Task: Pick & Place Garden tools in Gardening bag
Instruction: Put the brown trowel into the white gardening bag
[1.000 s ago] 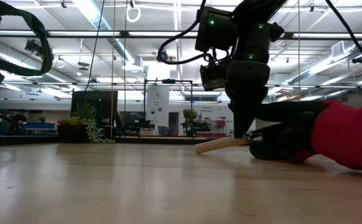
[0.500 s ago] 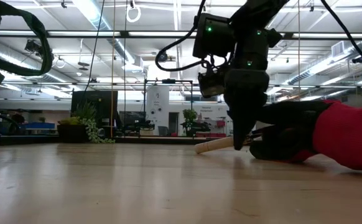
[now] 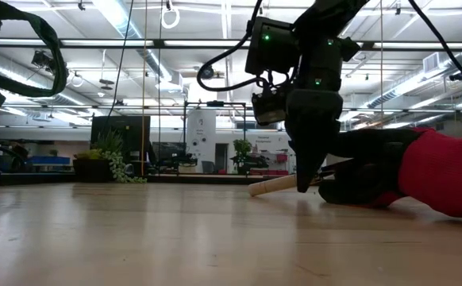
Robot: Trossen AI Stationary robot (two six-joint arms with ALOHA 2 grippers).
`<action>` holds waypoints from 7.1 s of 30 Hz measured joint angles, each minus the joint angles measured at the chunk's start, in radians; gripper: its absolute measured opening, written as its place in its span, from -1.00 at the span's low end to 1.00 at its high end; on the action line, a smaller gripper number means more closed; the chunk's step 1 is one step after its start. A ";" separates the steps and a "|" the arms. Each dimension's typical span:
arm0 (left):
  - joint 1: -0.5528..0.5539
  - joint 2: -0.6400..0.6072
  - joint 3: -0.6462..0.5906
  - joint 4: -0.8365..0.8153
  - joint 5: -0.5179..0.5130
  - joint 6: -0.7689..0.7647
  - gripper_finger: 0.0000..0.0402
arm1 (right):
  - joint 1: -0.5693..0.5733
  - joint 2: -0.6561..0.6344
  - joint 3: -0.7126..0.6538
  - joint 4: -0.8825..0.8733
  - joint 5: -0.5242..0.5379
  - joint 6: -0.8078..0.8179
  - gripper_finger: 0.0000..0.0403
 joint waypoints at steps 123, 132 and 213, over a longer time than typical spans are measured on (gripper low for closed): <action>0.000 0.001 0.000 0.031 -0.027 0.000 -0.87 | -0.015 -0.821 0.001 0.063 0.127 -0.105 -0.61; 0.000 0.001 0.000 0.073 -0.033 0.002 -0.87 | -0.015 -0.823 0.001 0.259 0.137 -0.176 -0.61; 0.052 0.004 0.000 0.429 -0.099 0.187 0.04 | -0.016 -0.668 0.000 0.740 0.167 -0.270 -0.61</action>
